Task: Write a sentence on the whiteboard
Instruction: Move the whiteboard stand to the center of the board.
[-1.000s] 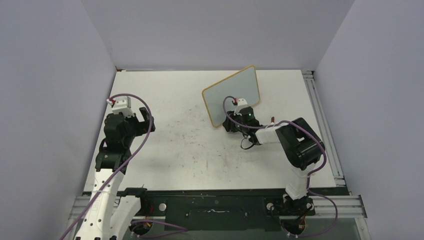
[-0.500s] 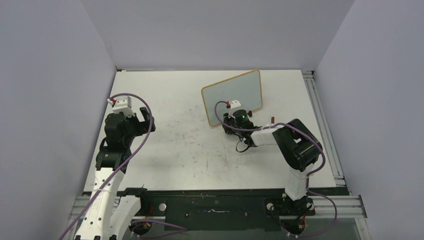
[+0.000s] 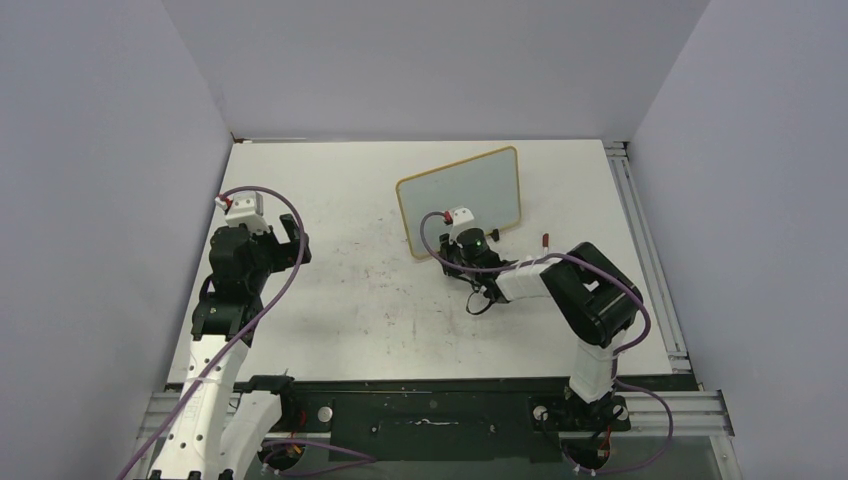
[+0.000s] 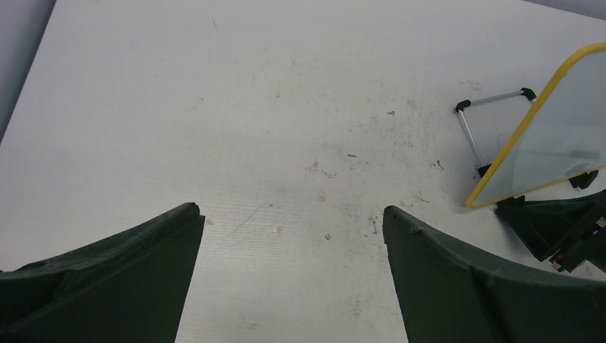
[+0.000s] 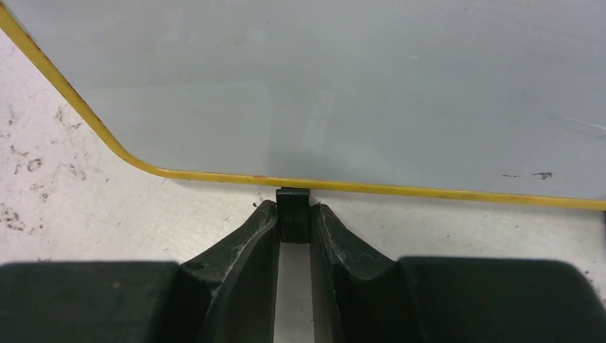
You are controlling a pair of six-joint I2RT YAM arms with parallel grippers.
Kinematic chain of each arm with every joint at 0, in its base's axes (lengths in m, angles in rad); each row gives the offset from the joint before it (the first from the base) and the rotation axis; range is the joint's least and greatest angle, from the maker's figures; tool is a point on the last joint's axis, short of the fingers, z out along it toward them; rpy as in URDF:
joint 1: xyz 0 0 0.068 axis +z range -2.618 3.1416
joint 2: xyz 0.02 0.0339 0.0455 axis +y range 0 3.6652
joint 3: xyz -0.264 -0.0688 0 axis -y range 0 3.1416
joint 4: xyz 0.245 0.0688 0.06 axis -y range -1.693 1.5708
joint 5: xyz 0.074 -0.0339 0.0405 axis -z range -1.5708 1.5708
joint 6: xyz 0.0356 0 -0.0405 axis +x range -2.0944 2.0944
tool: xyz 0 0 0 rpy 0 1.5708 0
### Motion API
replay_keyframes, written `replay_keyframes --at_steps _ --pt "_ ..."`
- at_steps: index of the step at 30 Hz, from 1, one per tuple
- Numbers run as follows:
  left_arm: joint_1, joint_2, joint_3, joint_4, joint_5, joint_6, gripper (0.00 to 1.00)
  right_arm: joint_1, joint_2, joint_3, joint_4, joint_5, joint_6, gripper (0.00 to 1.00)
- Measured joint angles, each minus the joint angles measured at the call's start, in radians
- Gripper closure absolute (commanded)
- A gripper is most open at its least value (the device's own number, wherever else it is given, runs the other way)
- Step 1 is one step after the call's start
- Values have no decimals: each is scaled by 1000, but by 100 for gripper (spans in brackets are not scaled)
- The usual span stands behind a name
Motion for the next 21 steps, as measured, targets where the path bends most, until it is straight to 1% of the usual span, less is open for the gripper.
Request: replay_keyframes --at_steps 12,14,16,18,21 --pt "0 2 0 0 1 0 4 116 -16 -24 10 31 60 95" --pt "0 3 0 0 1 0 4 135 -16 -24 10 45 71 93" --pt "0 3 0 -1 1 0 4 151 -16 -24 9 57 80 85" --pt "0 4 0 -1 1 0 4 161 -16 -24 8 64 84 74" --pt "0 5 0 -2 2 0 4 170 -16 -24 7 72 99 53"
